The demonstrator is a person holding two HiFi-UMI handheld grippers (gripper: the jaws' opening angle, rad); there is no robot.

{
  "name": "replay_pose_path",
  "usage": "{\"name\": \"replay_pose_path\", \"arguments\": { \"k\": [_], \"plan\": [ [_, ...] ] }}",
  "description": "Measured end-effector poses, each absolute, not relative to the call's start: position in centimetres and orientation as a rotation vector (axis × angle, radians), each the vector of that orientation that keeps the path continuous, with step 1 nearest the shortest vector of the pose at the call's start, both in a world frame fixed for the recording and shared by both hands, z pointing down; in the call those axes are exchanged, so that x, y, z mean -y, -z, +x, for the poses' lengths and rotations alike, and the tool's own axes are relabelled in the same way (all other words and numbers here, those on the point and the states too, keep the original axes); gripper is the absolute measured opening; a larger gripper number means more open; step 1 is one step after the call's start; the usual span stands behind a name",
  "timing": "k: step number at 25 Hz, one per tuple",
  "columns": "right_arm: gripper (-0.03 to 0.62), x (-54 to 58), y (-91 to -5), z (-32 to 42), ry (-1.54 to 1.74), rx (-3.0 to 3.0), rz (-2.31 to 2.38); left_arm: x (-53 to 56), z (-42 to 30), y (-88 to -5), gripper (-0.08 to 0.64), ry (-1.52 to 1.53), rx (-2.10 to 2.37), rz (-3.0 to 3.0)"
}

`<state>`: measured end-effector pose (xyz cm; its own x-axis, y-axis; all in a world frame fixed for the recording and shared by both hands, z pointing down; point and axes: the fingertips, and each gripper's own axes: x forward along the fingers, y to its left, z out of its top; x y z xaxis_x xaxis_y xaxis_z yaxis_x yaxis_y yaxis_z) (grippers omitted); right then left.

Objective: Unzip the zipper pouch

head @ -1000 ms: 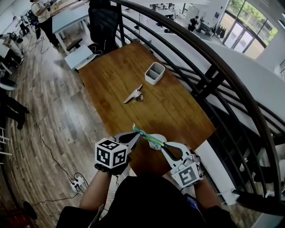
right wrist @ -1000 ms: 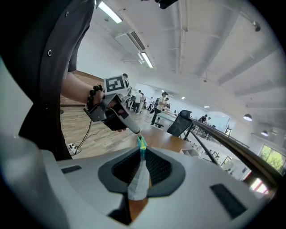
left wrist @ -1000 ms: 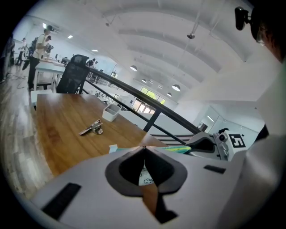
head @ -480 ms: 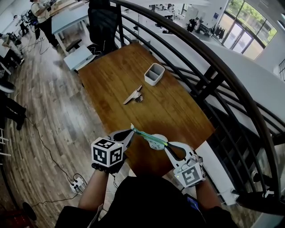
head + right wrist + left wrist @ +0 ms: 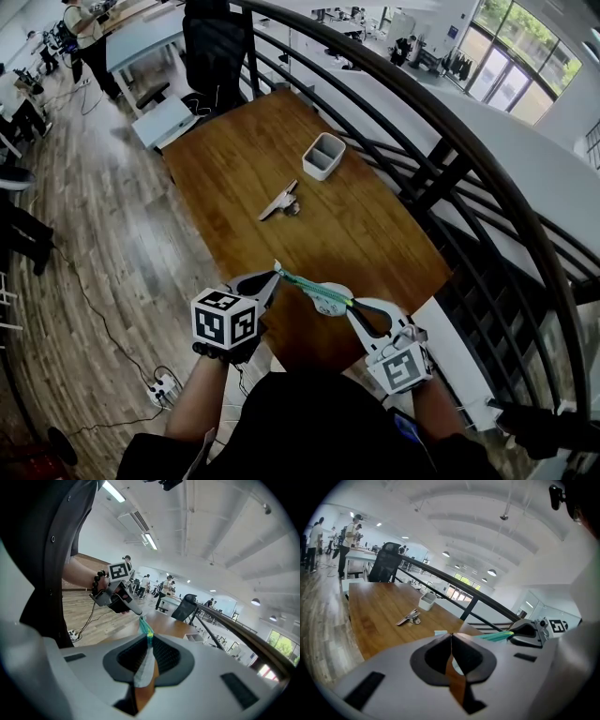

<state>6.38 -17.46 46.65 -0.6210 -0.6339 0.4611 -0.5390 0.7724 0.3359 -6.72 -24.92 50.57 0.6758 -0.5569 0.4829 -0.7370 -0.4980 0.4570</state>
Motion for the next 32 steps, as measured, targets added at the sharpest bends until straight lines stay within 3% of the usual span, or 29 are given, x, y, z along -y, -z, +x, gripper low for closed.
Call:
{"name": "replay_pose_path", "arguments": {
  "k": [26, 32],
  "plan": [
    [0.044, 22.5, -47.1, 5.0, 0.167, 2.415, 1.016, 24.3, -8.3, -50.1, 0.040, -0.207, 1.025, 2.183],
    [0.126, 23.6, -46.5, 4.6, 0.058, 2.478, 1.047, 24.3, -9.3, -50.3, 0.040, -0.196, 1.052, 2.163]
  ]
}}
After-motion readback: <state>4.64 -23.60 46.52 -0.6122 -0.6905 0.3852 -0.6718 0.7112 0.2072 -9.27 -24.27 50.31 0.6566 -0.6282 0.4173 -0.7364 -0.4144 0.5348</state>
